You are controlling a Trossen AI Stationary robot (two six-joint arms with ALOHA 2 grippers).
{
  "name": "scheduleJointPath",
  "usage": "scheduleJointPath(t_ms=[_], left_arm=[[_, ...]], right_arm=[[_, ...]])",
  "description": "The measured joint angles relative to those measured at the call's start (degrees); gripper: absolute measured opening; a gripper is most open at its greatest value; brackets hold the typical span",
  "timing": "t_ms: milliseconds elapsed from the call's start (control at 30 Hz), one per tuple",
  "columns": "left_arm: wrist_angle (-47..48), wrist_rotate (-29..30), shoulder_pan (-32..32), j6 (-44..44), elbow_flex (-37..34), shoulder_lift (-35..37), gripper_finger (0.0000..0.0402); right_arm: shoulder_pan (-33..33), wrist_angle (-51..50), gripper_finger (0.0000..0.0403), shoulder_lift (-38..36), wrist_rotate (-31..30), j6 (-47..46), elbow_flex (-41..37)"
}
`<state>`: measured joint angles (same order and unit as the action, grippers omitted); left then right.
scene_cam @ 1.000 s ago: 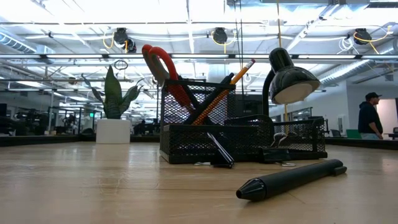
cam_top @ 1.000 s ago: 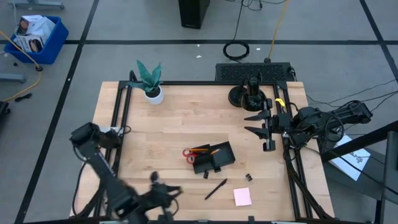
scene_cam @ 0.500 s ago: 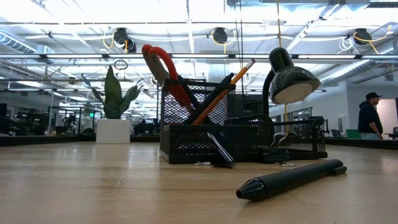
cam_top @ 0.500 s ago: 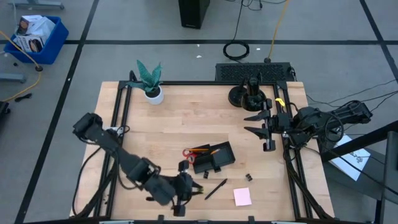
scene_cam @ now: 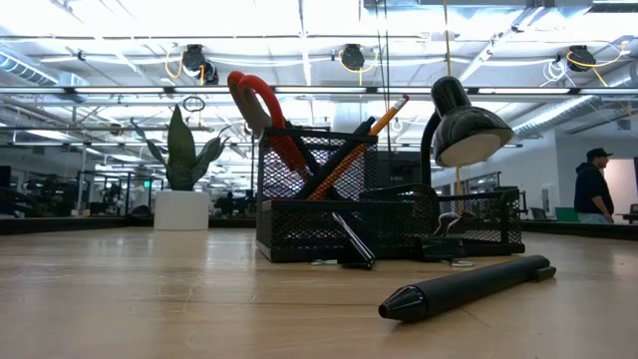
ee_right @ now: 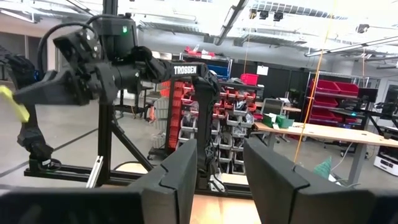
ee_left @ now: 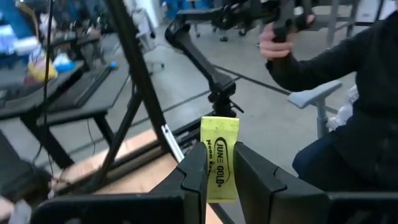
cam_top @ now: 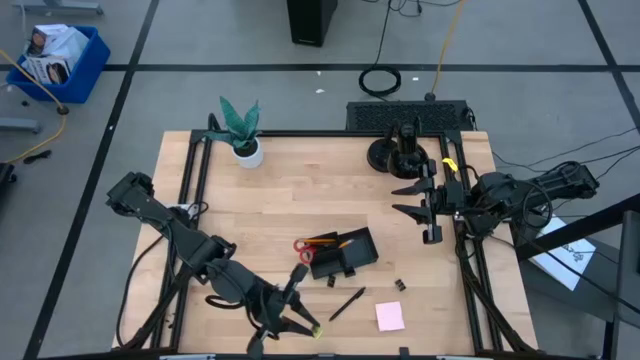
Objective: Pick and place office supplies into organizer
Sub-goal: Put the green eraser into the black desk organizer
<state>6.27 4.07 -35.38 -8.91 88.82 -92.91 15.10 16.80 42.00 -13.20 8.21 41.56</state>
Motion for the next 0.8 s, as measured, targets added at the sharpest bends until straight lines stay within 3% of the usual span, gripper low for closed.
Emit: scheduleJointPath(t_ms=[600,800], left_arm=[[0.5,-5.1,2.3,-3.5,-0.5,0.0,0.0063],[3.2,-0.3,2.4,-1.2,-0.5,0.0,0.0063]], right_arm=[[0.0,0.0,0.0123,0.0,0.0,0.0,0.0],[0.0,0.0,0.0123,0.0,0.0,0.0,0.0]])
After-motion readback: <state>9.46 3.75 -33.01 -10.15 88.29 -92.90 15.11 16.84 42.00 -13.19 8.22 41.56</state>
